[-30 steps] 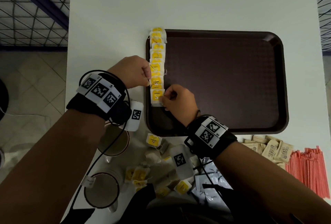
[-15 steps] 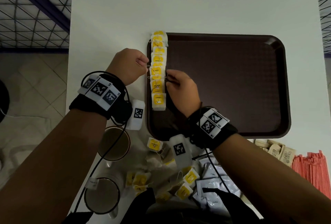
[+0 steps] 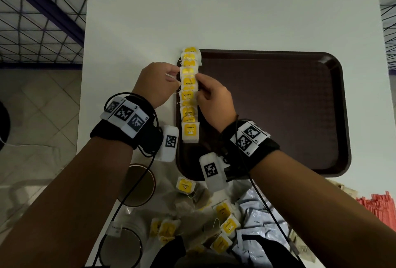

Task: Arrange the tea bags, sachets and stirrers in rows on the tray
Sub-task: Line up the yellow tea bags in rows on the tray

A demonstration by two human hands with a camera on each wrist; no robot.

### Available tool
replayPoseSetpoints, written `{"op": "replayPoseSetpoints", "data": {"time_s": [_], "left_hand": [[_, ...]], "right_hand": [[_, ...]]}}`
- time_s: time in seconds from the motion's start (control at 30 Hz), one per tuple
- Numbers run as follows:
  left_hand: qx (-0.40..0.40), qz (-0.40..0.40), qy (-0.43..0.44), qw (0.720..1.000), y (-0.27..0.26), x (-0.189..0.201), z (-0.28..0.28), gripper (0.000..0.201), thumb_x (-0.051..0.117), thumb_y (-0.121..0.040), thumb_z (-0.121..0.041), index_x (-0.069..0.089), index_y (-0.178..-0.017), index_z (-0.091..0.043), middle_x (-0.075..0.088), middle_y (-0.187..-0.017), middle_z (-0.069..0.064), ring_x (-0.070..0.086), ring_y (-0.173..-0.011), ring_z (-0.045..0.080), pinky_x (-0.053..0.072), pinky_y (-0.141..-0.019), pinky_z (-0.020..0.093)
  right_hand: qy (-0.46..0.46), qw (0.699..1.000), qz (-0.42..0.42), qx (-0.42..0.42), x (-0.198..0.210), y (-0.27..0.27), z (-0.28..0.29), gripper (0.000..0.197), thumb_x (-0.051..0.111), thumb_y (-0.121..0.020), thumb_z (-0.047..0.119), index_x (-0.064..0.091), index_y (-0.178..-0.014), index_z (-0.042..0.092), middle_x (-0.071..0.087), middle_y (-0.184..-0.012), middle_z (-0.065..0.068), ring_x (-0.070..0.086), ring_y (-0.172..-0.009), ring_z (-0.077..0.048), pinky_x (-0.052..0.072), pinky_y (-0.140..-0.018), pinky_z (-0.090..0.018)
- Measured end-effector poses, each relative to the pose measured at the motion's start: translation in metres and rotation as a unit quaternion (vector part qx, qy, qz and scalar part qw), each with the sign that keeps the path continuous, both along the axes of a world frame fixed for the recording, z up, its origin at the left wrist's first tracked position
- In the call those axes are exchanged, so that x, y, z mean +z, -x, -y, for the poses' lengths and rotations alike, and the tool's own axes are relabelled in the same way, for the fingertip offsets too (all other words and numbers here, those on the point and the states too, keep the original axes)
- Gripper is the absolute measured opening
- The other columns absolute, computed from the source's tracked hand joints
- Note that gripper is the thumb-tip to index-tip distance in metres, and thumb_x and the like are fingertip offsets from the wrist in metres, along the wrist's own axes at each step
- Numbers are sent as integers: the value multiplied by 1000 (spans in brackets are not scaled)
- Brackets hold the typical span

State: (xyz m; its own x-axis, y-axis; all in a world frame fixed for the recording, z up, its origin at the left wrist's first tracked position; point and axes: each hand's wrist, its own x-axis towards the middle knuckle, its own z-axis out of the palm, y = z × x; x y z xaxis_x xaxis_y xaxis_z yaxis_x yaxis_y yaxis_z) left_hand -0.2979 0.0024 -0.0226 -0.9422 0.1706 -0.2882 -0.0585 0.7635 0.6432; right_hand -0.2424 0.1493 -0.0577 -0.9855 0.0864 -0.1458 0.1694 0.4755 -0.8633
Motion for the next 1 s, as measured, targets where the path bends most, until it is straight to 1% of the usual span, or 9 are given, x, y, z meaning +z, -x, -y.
{"op": "replayPoseSetpoints", "data": {"time_s": [0.07, 0.1, 0.3, 0.4, 0.57, 0.7, 0.73, 0.87, 1.0], "left_hand": [[6, 1, -3, 1000, 2, -2, 1, 36, 58, -83, -10, 63, -118, -10, 66, -116, 7, 62, -103, 17, 39, -85, 17], [6, 1, -4, 1000, 3, -2, 2, 36, 58, -83, -10, 63, -119, -10, 66, -115, 6, 62, -102, 16, 38, -85, 17], [11, -14, -10, 1000, 10, -2, 0, 34, 58, -85, -10, 63, -119, -11, 68, -110, 8, 62, -95, 13, 38, -84, 15], [17, -9, -20, 1000, 14, -1, -1, 34, 59, -85, -11, 63, -119, -11, 68, -111, 6, 59, -86, 6, 38, -82, 15], [20, -5, -33, 999, 21, -2, -3, 33, 59, -86, -12, 63, -118, -11, 67, -113, 5, 61, -91, 7, 39, -83, 15], [16, -10, -40, 999, 23, -3, -5, 32, 59, -86, -13, 64, -117, -11, 67, -112, 6, 60, -90, 6, 41, -84, 17], [16, -10, -41, 999, 23, -3, -6, 32, 59, -86, -13, 64, -117, -11, 67, -112, 6, 60, -90, 6, 41, -85, 17], [14, -15, -39, 999, 25, -4, -6, 33, 59, -86, -13, 63, -118, -11, 66, -114, 7, 60, -90, 7, 42, -86, 18], [3, -15, -36, 999, 27, -5, -7, 33, 58, -86, -12, 63, -119, -11, 66, -116, 8, 61, -93, 10, 43, -88, 20]], "right_hand": [[3, 1000, -9, -20, 0, 2, -2, 46, 49, -82, -4, 55, -126, 6, 59, -126, -10, 54, -117, -19, 40, -102, -24], [4, 999, -6, -31, -1, 4, -3, 46, 48, -83, -4, 54, -127, 6, 59, -127, -10, 54, -117, -19, 40, -102, -24], [19, 1000, 9, -18, -4, 18, -4, 46, 46, -83, -5, 56, -126, 9, 62, -123, -8, 56, -111, -12, 37, -89, -4], [11, 999, 3, -43, -6, 25, -5, 46, 45, -82, -5, 56, -125, 7, 61, -123, -10, 57, -113, -17, 36, -92, -8], [11, 999, 25, -46, -8, 42, -8, 47, 44, -84, -2, 53, -129, 9, 59, -127, -8, 54, -118, -15, 36, -99, -14], [5, 999, 35, -19, -9, 47, -5, 44, 46, -84, 0, 57, -126, 10, 62, -123, -8, 57, -115, -17, 43, -102, -30], [6, 999, 31, -22, -9, 47, -5, 44, 46, -84, 0, 58, -125, 9, 63, -122, -8, 58, -114, -17, 44, -101, -31], [4, 999, 29, -42, -6, 46, -8, 45, 45, -82, -3, 59, -123, 11, 63, -121, -7, 58, -112, -15, 41, -98, -19], [7, 999, 36, -17, -5, 48, -9, 45, 46, -82, -2, 59, -124, 10, 64, -120, -7, 58, -111, -15, 44, -100, -27]]}}
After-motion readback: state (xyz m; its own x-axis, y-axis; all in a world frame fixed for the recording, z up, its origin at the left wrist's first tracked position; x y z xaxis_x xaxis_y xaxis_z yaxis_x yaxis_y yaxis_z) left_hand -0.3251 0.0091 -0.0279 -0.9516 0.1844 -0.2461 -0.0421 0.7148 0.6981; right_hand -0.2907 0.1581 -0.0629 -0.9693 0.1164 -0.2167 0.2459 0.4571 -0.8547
